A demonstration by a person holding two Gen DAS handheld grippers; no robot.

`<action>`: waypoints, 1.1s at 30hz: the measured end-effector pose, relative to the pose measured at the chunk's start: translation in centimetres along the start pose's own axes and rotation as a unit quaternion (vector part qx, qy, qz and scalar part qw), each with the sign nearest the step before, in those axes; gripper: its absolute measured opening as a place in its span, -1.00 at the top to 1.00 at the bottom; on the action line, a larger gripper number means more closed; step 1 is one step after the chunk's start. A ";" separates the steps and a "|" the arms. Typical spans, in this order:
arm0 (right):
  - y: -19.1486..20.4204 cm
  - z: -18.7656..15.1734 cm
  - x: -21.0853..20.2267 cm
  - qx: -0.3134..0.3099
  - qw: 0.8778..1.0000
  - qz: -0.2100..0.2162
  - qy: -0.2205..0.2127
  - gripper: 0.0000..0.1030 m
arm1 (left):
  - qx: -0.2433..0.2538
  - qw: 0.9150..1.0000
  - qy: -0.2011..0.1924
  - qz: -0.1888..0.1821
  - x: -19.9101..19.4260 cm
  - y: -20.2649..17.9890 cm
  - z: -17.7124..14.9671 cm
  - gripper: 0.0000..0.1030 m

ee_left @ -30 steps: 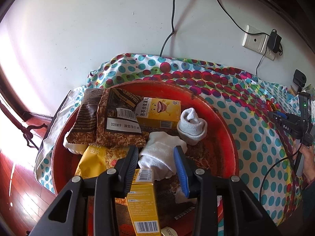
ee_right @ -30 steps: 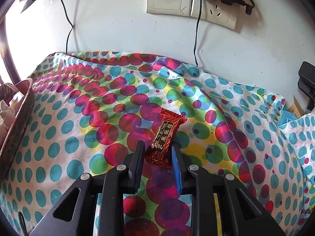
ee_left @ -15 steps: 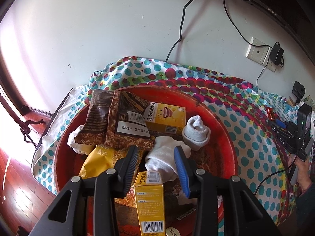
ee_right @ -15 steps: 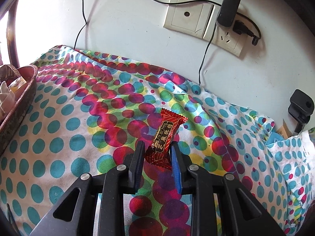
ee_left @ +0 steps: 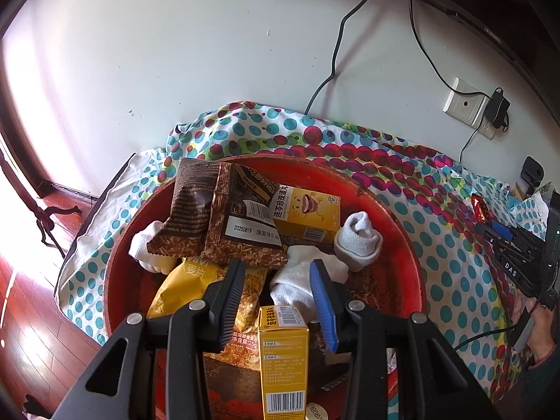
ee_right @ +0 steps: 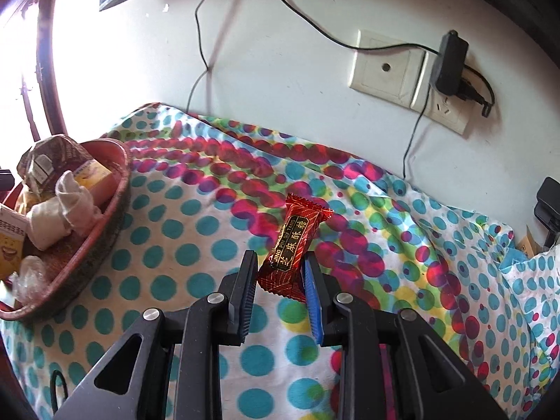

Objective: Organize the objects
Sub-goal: 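Carry the red candy with the right gripper over the red tray, then open the right gripper to drop the red candy into the tray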

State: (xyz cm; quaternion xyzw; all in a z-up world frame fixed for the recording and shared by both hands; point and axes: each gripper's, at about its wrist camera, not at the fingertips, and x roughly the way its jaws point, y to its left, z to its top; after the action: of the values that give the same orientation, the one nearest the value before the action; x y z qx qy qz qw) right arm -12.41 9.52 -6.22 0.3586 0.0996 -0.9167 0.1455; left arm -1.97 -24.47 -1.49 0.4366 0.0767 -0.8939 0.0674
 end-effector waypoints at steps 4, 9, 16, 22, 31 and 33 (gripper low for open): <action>3.6 1.1 -1.0 -0.016 0.999 0.038 -0.012 0.51 | -0.005 1.000 -0.001 -0.003 -0.2 0.3 0.1 0.24; 8.2 2.2 -2.1 -0.047 0.994 0.092 -0.021 0.51 | -0.020 1.000 -0.001 -0.001 -0.3 1.1 0.1 0.24; 14.8 2.5 -1.5 -0.095 0.984 0.154 -0.001 0.50 | -0.043 0.999 -0.001 -0.001 -0.4 2.3 0.1 0.24; 18.4 2.0 -0.3 -0.118 0.977 0.174 0.020 0.50 | -0.055 0.998 0.002 0.005 -0.2 3.0 0.1 0.24; 23.9 1.9 -0.2 -0.121 0.977 0.171 0.026 0.43 | -0.059 0.998 0.008 0.005 0.4 3.0 0.0 0.24; 24.1 1.7 -1.0 -0.119 0.978 0.172 0.024 0.11 | -0.059 0.998 0.010 0.008 0.5 2.9 -0.1 0.24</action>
State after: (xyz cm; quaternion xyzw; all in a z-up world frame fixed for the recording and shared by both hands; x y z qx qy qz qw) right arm -4.64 -13.39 -6.19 0.3728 0.1479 -0.8505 0.3403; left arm -1.70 -27.33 -2.17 0.4411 0.1262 -0.8830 0.0993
